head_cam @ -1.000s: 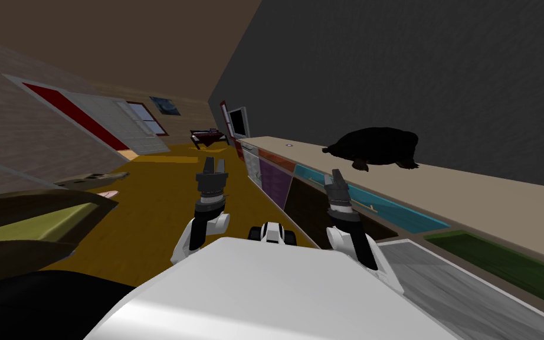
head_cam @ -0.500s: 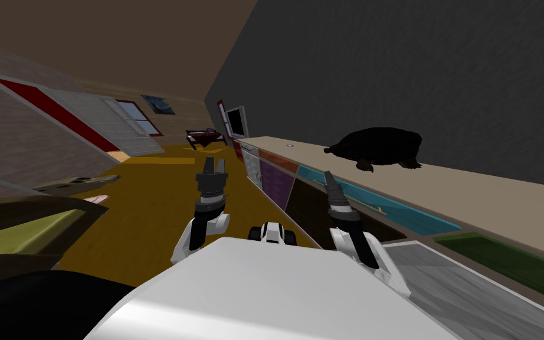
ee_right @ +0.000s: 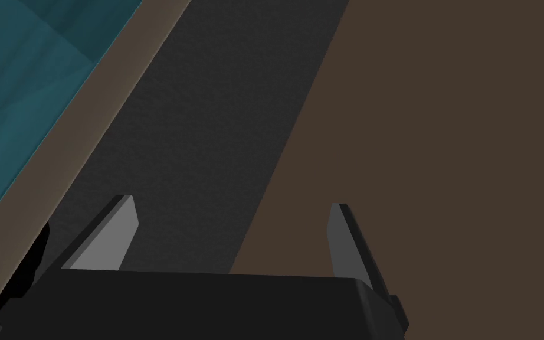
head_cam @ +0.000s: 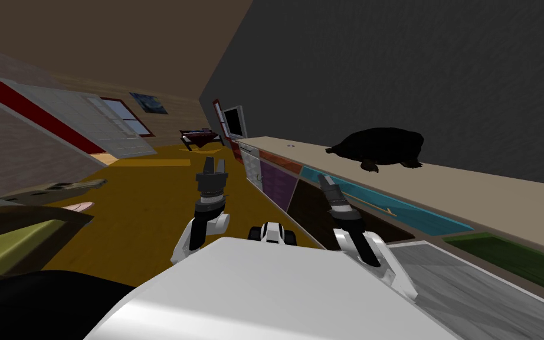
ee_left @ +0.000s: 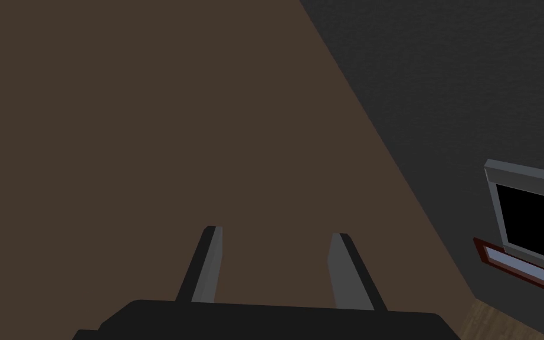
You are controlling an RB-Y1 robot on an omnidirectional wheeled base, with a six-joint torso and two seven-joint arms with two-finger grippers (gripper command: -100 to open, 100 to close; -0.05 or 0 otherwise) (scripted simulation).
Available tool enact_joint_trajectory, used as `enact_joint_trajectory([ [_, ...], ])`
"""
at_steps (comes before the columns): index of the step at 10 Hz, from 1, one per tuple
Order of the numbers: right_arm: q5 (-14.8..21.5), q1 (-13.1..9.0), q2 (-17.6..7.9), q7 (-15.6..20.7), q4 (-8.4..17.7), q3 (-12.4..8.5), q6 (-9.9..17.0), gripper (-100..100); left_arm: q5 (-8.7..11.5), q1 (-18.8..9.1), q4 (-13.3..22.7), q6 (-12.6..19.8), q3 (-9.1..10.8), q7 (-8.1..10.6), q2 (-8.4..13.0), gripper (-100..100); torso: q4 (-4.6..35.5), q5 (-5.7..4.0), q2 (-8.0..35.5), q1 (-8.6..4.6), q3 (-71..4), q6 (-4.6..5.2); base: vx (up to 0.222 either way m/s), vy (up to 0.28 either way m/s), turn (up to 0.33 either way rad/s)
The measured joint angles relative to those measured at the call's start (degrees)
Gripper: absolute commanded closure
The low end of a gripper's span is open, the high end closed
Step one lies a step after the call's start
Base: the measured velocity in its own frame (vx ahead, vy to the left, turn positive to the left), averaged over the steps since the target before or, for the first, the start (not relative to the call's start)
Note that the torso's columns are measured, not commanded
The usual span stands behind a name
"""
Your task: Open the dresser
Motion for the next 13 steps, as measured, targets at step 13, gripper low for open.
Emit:
enact_joint_trajectory([
  [13, 20.5, -2.0, -8.9, 18.1, 4.4, -2.5, 4.1, -100, 0.0, 0.0, 0.0, 0.0, 0.0, 0.0, 0.0, 0, 0.0, 0.02, 0.0, 0.09, 0.0, 0.01, 0.039, 0.094, -0.041],
])
